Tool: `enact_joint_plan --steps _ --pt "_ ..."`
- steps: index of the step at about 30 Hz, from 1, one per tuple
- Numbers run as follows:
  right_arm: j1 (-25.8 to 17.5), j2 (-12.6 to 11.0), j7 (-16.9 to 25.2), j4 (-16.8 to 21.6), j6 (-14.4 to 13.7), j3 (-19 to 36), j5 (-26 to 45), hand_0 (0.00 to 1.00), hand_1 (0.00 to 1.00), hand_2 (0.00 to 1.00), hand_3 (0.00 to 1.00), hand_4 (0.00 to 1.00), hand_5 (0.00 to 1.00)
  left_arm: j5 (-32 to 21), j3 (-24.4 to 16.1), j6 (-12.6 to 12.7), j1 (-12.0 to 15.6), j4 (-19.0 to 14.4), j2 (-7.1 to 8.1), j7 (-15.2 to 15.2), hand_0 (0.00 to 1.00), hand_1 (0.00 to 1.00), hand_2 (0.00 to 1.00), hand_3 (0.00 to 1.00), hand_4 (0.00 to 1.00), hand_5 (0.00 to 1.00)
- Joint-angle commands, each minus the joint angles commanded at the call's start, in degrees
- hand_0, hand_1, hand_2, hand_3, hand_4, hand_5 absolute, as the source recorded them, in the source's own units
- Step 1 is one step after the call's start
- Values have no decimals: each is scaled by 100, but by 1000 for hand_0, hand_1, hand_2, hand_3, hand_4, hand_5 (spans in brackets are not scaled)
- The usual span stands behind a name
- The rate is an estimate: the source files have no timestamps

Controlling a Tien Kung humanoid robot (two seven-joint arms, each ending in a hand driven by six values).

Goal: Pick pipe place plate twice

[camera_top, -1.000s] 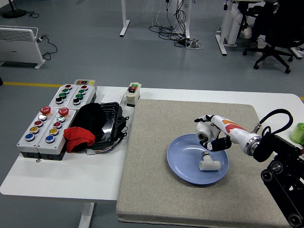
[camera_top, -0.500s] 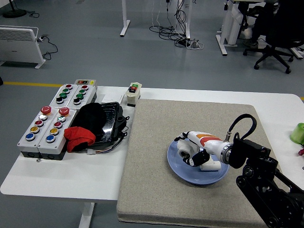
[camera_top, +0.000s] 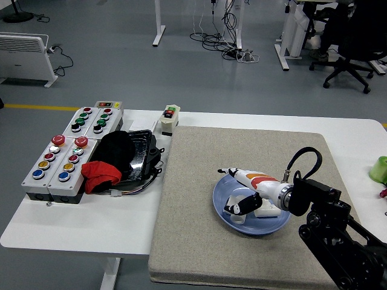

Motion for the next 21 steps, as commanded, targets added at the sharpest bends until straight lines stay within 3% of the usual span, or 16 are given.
enact_joint_plan --steps 8,9,14,15,20,21 --pt "-167 -53 1 251 -500 912 316 991 938 998 998 802 432 7 -1 -1 6 1 2 -4 622 585 511 587 270 998" --pt "-205 -69 -2 275 -620 1088 422 939 880 984 918 721 416 1 4 -2 3 1 2 -7 622 584 511 587 270 998" --pt "-461 -194 -114 348 -1307 1835 1099 939 880 984 918 721 416 -37 36 -7 -21 0 3 -24 622 584 511 587 270 998" --pt "-520 -205 -151 354 -1445 1959 1277 861 818 897 824 520 316 -42 42 -8 -26 0 5 -27 622 585 511 587 270 998" --pt "-954 -237 -337 514 -1888 2586 2486 861 818 897 824 520 316 -31 51 -5 -55 6 9 -32 622 585 511 587 270 998" --pt "-1029 -236 -371 563 -1953 2662 2666 814 785 822 774 473 290 -31 49 -4 -58 7 9 -33 623 583 509 587 270 998"
